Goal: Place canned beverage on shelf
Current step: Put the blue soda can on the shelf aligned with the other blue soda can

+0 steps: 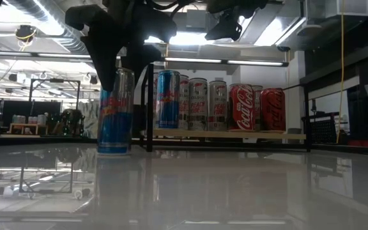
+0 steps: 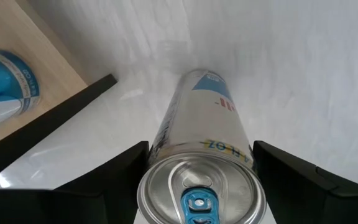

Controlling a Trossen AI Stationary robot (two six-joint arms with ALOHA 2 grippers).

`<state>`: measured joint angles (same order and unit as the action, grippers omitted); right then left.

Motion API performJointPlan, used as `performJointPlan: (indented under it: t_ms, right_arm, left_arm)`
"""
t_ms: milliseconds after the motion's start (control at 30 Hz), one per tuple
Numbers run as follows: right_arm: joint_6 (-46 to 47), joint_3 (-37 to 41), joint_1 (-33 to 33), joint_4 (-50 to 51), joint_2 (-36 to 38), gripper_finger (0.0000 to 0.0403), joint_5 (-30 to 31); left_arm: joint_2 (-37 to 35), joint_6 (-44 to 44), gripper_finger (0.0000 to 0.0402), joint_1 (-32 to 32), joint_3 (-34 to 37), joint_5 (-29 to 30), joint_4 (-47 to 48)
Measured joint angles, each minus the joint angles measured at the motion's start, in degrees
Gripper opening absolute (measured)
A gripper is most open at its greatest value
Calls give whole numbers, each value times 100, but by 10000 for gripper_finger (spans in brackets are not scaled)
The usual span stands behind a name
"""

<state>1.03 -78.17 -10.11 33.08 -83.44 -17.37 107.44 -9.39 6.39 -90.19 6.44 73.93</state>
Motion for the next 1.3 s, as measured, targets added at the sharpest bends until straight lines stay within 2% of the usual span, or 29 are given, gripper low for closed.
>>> performJointPlan:
  t_ms: [233, 500, 667, 1100, 1300]
  right_arm:
    - [0, 0, 0, 0, -2, 367, 0]
    - [0, 0, -2, 0, -2, 367, 0]
    - [1, 0, 2, 0, -2, 367, 0]
    - [264, 0, 10, -60, -2, 367, -11]
    - [387, 0, 397, -774, -2, 367, 347]
  left_arm:
    - [1, -17, 280, 0, 2, 2, 0]
    - [0, 103, 330, 2, 2, 121, 0]
    - [-72, 0, 342, 22, 4, 100, -17]
    - [-977, 169, 342, 48, 2, 193, 48]
    - [-1501, 177, 342, 48, 2, 201, 310]
